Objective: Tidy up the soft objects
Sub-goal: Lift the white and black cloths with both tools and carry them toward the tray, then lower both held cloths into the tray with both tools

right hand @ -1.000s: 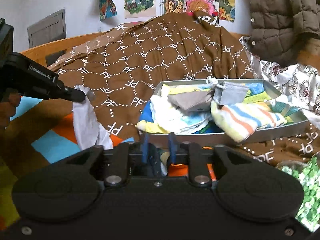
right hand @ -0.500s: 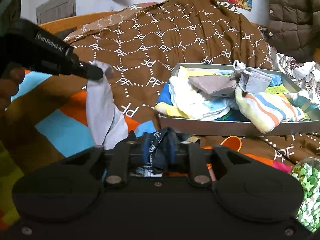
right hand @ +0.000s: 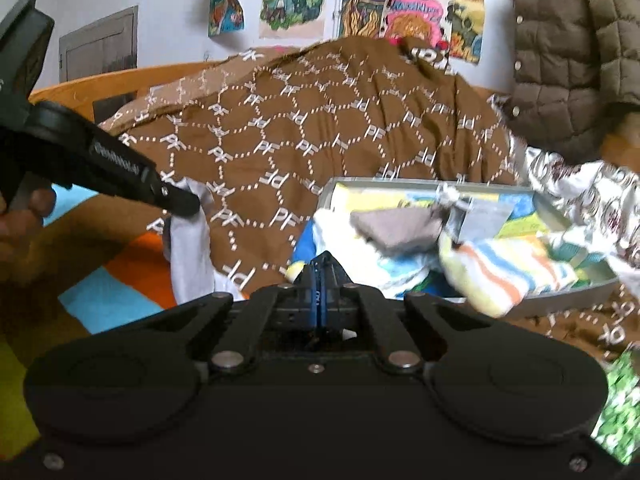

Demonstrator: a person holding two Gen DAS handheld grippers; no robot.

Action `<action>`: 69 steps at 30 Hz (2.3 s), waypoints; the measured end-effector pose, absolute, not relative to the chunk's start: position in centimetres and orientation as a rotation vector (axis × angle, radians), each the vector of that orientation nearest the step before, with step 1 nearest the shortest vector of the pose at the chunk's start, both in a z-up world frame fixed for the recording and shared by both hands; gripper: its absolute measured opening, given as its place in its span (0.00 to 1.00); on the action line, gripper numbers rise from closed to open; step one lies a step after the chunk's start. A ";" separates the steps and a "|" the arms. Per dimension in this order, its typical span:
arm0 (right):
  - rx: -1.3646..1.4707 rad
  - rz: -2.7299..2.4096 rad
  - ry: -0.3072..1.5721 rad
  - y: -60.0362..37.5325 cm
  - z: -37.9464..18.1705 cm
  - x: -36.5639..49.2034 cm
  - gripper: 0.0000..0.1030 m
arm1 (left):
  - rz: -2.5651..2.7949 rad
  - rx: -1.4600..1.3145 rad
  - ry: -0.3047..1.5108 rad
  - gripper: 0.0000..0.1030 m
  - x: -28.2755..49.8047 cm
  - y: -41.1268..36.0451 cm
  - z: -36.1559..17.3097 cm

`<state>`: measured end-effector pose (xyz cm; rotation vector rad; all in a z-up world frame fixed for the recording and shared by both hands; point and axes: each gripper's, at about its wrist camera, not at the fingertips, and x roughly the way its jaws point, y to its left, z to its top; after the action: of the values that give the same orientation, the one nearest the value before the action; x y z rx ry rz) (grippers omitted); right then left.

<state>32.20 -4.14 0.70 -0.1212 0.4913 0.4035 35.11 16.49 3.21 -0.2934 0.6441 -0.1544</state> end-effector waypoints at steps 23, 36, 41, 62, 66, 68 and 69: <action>-0.150 0.340 0.293 -7.6 7.9 43.3 0.00 | -0.225 -0.209 0.454 0.00 45.3 11.7 9.4; -0.044 0.239 0.402 -10.1 5.6 56.2 0.00 | -0.172 -0.296 0.517 0.00 56.5 9.6 4.0; -0.052 0.222 0.477 -10.3 3.0 60.1 0.00 | -0.188 -0.272 0.569 0.01 58.2 9.4 1.6; 0.103 0.251 0.692 -8.0 -6.5 63.4 0.00 | -0.228 -0.062 0.706 0.13 59.2 9.2 -2.8; 0.100 0.263 0.703 -7.9 -6.2 62.5 0.00 | -0.236 -0.088 0.751 0.25 59.4 9.1 -3.5; 0.105 0.265 0.710 -7.9 -6.0 62.2 0.00 | -0.233 -0.117 0.753 0.29 59.5 9.3 -3.5; 0.105 0.267 0.712 -8.0 -5.8 62.0 0.00 | -0.236 -0.132 0.752 0.35 59.5 9.3 -3.5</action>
<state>62.02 -7.98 -5.81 0.1054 0.7119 0.2668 59.54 9.32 -3.48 -0.1319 0.7516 -0.2358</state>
